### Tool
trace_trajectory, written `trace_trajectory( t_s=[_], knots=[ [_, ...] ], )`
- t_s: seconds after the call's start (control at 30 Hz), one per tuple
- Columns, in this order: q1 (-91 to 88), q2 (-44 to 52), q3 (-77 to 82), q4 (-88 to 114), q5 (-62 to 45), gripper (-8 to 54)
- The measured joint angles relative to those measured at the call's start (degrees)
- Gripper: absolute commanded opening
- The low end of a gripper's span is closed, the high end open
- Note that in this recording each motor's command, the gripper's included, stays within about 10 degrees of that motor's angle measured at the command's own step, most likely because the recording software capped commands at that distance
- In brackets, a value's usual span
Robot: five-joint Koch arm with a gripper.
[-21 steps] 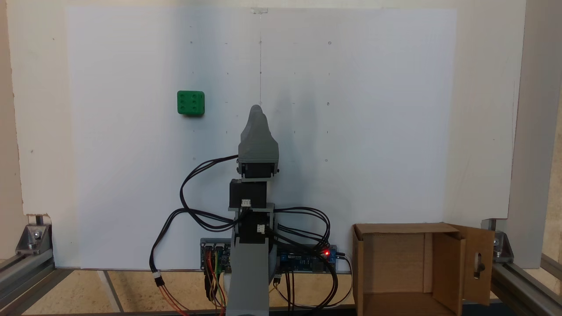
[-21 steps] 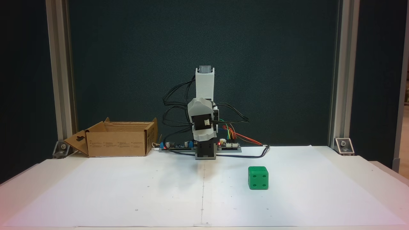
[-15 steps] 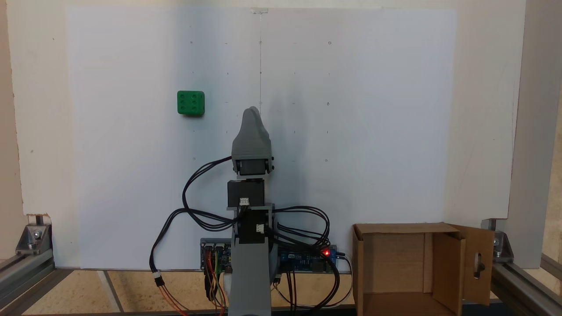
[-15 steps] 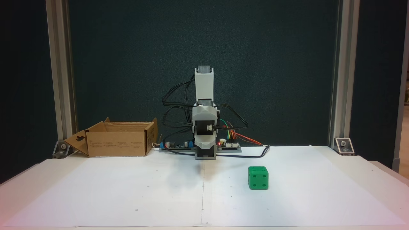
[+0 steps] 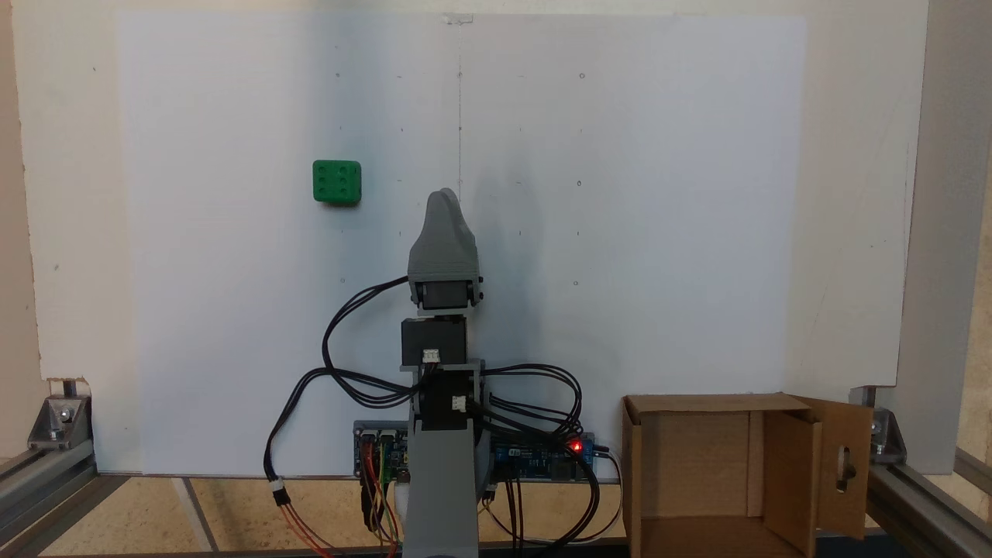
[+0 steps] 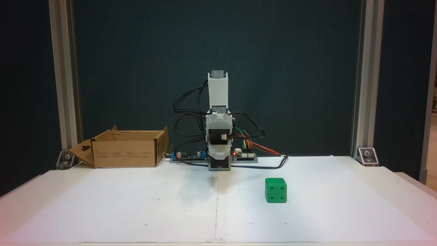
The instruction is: Grasp a green dice and put it in the bin.
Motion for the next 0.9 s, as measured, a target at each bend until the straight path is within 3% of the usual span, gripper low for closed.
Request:
trace_trajectory(
  t_s=[0.43, 0.9],
  knots=[
    [0.35, 0.00, -1.14, -0.09, 0.00, 44.0],
    [6.42, 0.00, -26.98, 47.37, 0.00, 42.6]
  ],
)
